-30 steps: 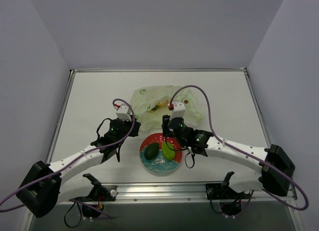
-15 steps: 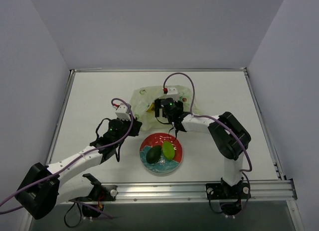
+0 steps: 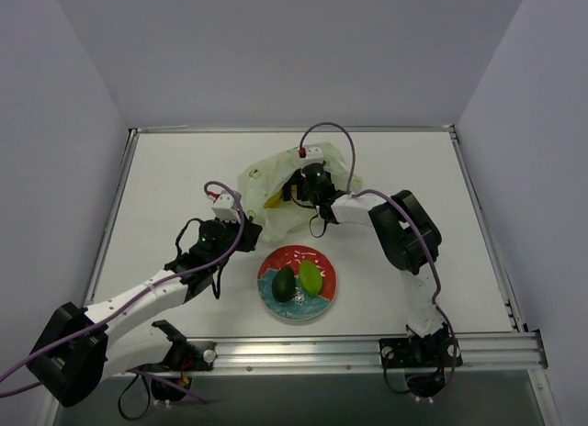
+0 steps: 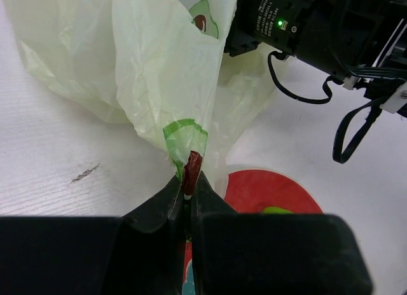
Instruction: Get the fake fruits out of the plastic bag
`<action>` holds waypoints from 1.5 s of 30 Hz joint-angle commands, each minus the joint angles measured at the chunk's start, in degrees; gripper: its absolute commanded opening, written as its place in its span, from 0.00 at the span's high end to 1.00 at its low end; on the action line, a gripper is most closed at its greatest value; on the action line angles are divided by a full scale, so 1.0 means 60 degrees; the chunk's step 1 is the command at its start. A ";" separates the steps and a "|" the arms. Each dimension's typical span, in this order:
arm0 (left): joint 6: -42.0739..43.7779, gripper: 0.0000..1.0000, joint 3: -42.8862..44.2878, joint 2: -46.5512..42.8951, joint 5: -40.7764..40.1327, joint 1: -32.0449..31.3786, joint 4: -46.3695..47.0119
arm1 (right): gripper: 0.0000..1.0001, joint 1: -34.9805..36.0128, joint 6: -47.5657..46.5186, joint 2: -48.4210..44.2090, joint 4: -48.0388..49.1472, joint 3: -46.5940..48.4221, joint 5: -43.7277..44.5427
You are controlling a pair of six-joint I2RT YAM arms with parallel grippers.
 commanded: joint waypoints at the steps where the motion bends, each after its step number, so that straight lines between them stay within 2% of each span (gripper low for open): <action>1: 0.0010 0.98 0.0509 0.0045 0.0013 0.0062 0.0065 | 0.00 0.0032 -0.0199 0.0279 0.0785 0.0577 -0.0723; 6: 0.0054 0.98 0.0509 0.0089 -0.0046 0.0077 0.0036 | 0.00 -0.0012 -0.0067 0.0442 0.1122 0.0914 -0.1805; 12: 0.0025 0.98 0.0450 0.0060 -0.0090 0.0077 0.0095 | 0.00 0.0046 0.0240 0.0237 0.2219 0.0389 -0.2569; 14: 0.0010 0.98 0.0421 0.0118 -0.0046 0.0077 0.0168 | 0.00 0.0076 0.0619 0.0221 0.3098 0.0052 -0.2277; 18: -0.0048 0.98 0.0348 0.0090 -0.0060 0.0077 0.0285 | 0.00 0.0105 0.1016 0.0848 0.3422 0.0722 -0.1604; 23: -0.0019 0.98 0.0260 0.0045 -0.0221 0.0091 0.0271 | 0.00 0.0163 0.1134 0.1890 0.2940 0.2056 -0.0653; 29: 0.0084 0.98 0.0318 0.0162 -0.0266 0.0106 0.0256 | 0.01 0.0193 0.1163 0.2623 0.2485 0.3038 -0.0841; 31: 0.0113 0.98 0.0304 0.0119 -0.0309 0.0106 0.0227 | 0.05 0.0193 0.1222 0.2653 0.2848 0.2893 -0.0841; 32: 0.0128 0.98 0.0289 0.0089 -0.0310 0.0106 0.0227 | 0.14 0.0193 0.1237 0.2595 0.3083 0.2761 -0.0841; 34: 0.0142 0.98 0.0260 0.0016 -0.0382 0.0106 0.0183 | 0.23 0.0178 0.1339 0.2346 0.3726 0.2338 -0.0841; 35: 0.0142 0.98 0.0245 -0.0013 -0.0397 0.0106 0.0183 | 0.36 0.0178 0.1339 0.2258 0.3846 0.2219 -0.0870; 36: 0.0171 0.98 0.0245 -0.0028 -0.0427 0.0106 0.0168 | 0.41 0.0178 0.1339 0.2025 0.3920 0.2102 -0.0885; 40: 0.0201 0.98 0.0260 -0.0028 -0.0471 0.0120 0.0153 | 0.46 0.0237 0.1222 0.1161 0.4490 0.1034 -0.0900; 45: 0.0245 0.98 0.0289 -0.0057 -0.0486 0.0150 0.0168 | 0.49 0.0441 0.1237 -0.0509 0.4887 -0.1349 -0.0929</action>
